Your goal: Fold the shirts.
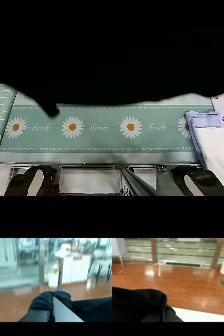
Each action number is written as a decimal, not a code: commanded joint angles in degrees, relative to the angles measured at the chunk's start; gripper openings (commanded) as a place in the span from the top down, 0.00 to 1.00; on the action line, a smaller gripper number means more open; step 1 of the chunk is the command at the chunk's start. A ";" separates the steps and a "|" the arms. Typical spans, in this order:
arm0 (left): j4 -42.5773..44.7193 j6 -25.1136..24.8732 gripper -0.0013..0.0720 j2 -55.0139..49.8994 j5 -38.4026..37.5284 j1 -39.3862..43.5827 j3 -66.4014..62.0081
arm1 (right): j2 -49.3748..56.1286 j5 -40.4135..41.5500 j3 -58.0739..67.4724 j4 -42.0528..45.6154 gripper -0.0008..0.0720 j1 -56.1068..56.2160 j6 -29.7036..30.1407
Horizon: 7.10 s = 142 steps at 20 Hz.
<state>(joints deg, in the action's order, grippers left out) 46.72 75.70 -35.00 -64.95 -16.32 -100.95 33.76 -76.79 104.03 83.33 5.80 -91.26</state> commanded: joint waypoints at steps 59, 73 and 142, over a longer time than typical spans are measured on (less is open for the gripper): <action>-11.41 -13.53 0.95 -27.98 5.84 5.97 77.55 | 17.99 10.75 -82.84 -24.39 0.13 -21.64 3.58; -11.47 -14.34 0.95 -27.63 -0.22 10.97 61.86 | 29.33 8.85 -70.18 -45.90 0.96 -21.64 21.66; -6.27 -3.85 0.03 -27.89 5.05 -12.17 77.59 | 15.26 13.31 -76.52 -41.75 0.13 -29.90 17.88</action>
<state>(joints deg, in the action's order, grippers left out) 44.69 74.08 -62.96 -64.79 -30.24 -26.76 50.83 -64.47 30.20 43.18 -25.50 -73.52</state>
